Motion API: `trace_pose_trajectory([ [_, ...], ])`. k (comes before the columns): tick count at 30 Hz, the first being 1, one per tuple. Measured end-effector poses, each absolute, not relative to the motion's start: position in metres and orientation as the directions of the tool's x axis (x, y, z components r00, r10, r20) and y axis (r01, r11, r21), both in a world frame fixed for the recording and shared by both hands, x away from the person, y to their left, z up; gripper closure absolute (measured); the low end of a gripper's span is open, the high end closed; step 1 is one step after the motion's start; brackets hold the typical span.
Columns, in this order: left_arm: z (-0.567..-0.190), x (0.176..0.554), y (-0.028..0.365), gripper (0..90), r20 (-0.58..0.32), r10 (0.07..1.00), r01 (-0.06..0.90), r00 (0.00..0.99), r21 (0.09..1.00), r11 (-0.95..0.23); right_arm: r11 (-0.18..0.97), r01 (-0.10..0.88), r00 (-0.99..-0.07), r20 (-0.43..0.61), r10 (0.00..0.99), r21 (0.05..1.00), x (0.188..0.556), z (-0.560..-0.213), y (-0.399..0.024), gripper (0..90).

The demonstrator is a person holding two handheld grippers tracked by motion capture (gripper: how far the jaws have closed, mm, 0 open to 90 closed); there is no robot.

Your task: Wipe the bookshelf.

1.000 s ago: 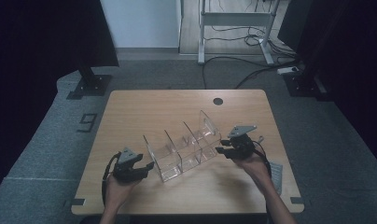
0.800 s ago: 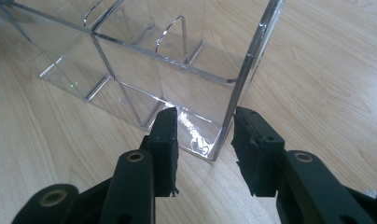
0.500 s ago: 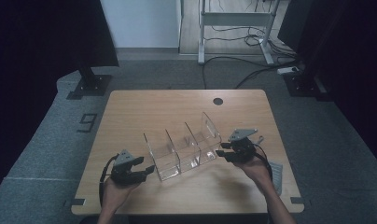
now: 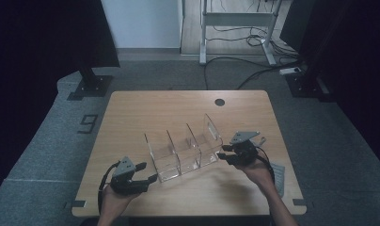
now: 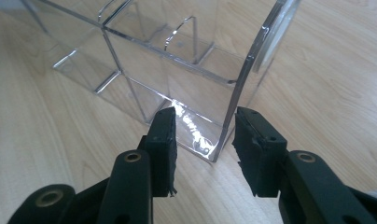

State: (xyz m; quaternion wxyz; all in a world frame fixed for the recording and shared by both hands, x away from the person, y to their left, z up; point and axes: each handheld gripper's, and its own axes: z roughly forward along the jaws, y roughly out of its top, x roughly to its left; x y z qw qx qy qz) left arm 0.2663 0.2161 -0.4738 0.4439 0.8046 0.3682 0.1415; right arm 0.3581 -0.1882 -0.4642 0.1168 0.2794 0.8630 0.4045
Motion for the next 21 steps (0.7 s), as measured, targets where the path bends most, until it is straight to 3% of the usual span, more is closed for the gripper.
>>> trace_pose_trajectory([
  [14, -0.459, 0.273, 0.227, 32.3, -0.110, 0.775, 0.490, 0.622, 0.827, -0.276, 0.575, 0.351, -0.869, 0.027, 0.494, 0.739, 0.344, -0.469, -0.166, 54.4],
  [21, -0.446, 0.278, 0.225, 34.1, -0.108, 0.800, 0.498, 0.590, 0.828, -0.256, 0.590, 0.353, -0.867, 0.017, 0.498, 0.726, 0.340, -0.470, -0.166, 41.6],
])
